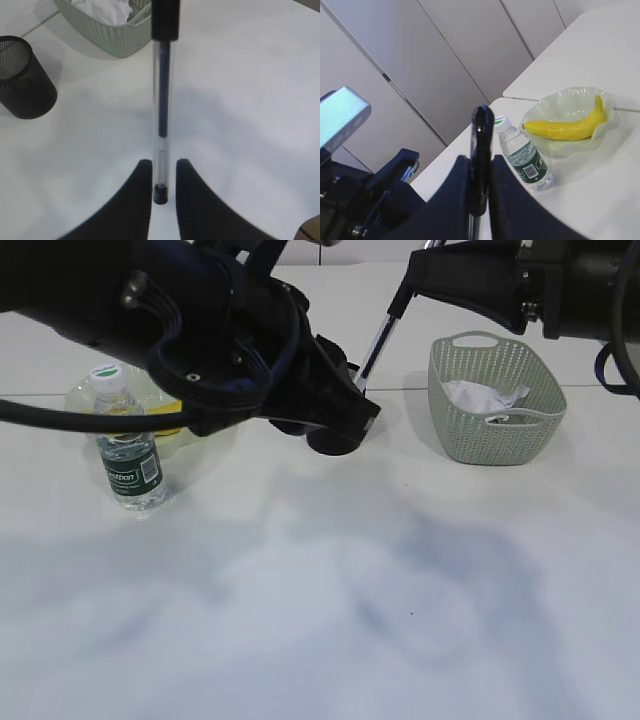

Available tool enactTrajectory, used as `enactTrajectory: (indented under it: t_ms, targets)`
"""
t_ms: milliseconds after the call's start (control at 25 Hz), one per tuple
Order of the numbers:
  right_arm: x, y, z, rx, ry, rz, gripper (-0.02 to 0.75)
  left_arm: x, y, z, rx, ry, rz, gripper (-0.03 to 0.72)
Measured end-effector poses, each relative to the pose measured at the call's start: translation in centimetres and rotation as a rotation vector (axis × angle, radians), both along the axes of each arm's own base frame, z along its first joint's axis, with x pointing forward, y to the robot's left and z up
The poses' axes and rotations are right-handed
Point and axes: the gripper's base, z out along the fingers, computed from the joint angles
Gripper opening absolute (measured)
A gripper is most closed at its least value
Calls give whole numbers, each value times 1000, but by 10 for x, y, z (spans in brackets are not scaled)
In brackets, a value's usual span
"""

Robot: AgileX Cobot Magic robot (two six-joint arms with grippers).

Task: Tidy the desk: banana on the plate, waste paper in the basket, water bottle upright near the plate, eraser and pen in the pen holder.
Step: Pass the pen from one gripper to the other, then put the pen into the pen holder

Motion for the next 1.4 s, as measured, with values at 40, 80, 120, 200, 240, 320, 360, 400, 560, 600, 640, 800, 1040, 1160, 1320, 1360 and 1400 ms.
enactTrajectory:
  t_ms: [40,80,120,200,240,320,360,400,560,600,640,800,1040,1160,1320,1360,1400]
  targets:
    - [0,0,0,-1,-2,0,50,0,0,0,0,-2,-1,140]
    - [0,0,0,-2,-3,0,50,0,0,0,-1,-4,-1,173]
    - [0,0,0,-3,-4,0,50,0,0,0,-1,-4,-1,216]
    - [0,0,0,-3,-5,0,50,0,0,0,-3,-5,-1,290]
    - [0,0,0,-3,-5,0,50,0,0,0,-3,-5,-1,324]
    - [0,0,0,-6,-9,1,50,0,0,0,-1,-8,-4,369]
    - [0,0,0,-7,-11,1,50,0,0,0,8,-7,-9,382]
    - [0,0,0,-10,-15,1,50,-1,1,-1,19,-3,-13,395]
    - [3,-2,-2,-45,-35,-33,50,-3,4,-5,78,28,-23,438]
    - [4,-3,-2,-62,-46,-47,50,-4,5,-6,94,33,-25,447]
    - [5,-4,-3,-79,-57,-61,50,-4,6,-6,104,34,-27,454]
    - [10,-9,-6,-174,-118,-128,50,-6,9,-2,116,18,-30,463]
    - [17,-15,-11,-326,-215,-201,50,-7,11,1,118,5,-31,464]
    - [23,-15,-13,-363,-243,-200,50,-6,11,1,121,2,-32,464]
    - [42,-13,-20,-394,-255,-190,49,-6,11,1,125,0,-33,464]
    - [47,-12,-20,-400,-263,-189,49,-6,12,1,128,0,-33,464]
    - [53,-12,-22,-409,-270,-186,49,-6,12,1,135,-1,-34,464]
